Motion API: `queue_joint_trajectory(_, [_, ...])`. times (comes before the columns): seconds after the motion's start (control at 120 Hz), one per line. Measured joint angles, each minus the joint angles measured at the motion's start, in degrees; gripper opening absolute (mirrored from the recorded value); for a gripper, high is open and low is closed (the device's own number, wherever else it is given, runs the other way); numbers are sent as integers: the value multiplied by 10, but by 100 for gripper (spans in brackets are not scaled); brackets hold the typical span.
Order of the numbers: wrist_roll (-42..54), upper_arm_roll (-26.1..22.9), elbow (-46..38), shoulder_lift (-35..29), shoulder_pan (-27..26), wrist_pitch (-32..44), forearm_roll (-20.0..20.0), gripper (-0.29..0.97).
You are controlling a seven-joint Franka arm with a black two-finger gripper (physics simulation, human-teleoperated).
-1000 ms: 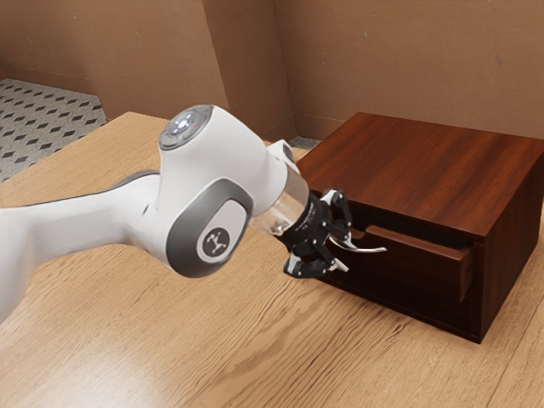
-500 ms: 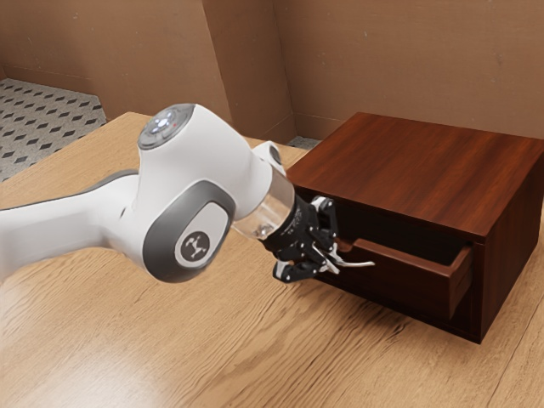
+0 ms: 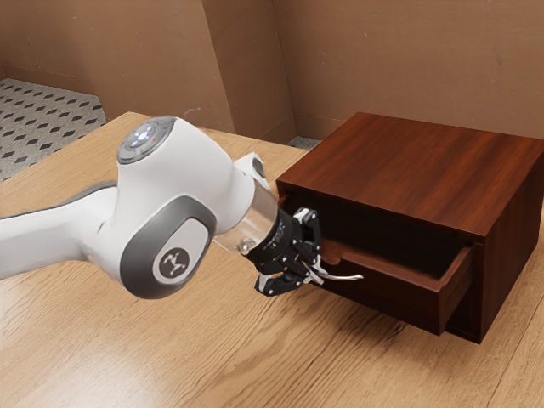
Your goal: Pull the drawer handle with one arm to open the drawer
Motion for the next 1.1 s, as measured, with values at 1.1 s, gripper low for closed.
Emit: queue_joint_trajectory(1.1, [1,-151,-123,-173,80,21,-42,1])
